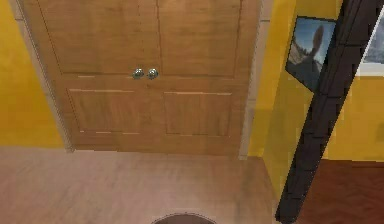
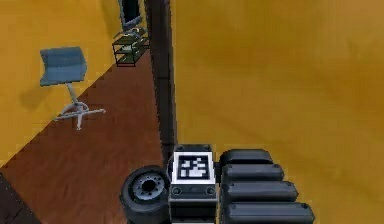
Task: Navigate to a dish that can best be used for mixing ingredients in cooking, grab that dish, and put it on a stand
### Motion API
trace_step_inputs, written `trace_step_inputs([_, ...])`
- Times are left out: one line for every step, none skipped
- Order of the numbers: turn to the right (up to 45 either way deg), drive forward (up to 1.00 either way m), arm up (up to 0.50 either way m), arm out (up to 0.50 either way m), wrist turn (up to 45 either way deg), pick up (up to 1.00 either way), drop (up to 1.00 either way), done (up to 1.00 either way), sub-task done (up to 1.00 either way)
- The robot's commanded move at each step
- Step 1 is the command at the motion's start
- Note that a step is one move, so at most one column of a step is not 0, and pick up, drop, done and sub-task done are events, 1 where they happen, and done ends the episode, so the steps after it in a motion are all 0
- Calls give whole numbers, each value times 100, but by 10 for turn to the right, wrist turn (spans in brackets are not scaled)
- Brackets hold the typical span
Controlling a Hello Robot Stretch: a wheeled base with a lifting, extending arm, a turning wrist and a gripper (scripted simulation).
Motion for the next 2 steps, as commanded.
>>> trace_step_inputs([90,0,0,0,0,0,0,0,0])
trace_step_inputs([30,0,0,0,0,0,0,0,0])
